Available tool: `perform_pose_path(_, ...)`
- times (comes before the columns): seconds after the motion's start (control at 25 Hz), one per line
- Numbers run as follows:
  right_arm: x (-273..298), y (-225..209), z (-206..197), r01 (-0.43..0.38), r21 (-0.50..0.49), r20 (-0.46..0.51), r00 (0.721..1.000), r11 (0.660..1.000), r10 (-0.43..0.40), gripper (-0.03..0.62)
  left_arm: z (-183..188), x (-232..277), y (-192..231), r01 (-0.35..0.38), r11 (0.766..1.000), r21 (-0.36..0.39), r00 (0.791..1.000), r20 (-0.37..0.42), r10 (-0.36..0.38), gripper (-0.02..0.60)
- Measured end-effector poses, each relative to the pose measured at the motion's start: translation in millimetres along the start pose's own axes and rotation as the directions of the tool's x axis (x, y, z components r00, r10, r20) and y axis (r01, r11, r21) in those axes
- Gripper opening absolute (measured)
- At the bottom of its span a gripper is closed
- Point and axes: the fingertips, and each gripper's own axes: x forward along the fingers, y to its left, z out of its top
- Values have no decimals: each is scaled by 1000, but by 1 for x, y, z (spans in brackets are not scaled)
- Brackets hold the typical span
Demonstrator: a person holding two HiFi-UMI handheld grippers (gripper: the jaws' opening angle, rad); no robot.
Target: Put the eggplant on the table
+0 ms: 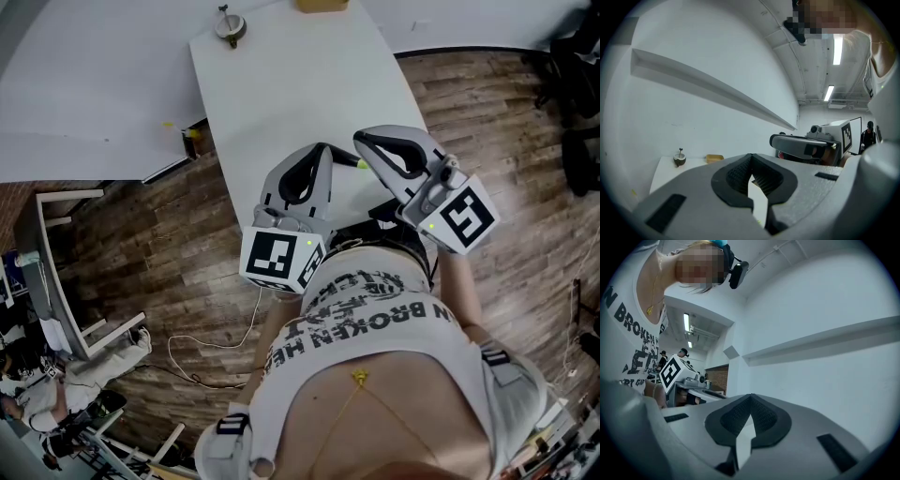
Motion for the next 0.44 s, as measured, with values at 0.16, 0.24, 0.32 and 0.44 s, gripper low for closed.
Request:
perform_pose_path(0.16,1,-1,-2,0,1,-11,1000,1000,0,8,0,1,2,-3,1000,-1,1000,-1,3,-2)
perform_pose_path(0.24,0,-1,-3,1,3,-14,1000,1000,-1,8,0,1,1,-3,1000,-2,1000,-1,3,-2)
perform_pose_path(0.32,0,-1,-4,3,1,-18,1000,1000,-3,8,0,1,1,-2,1000,-2,1000,-1,2,-2)
perform_pose_path(0.44,0,-1,-4,3,-1,-21,1000,1000,-3,8,-1,0,1,-3,1000,-1,1000,-2,3,-2)
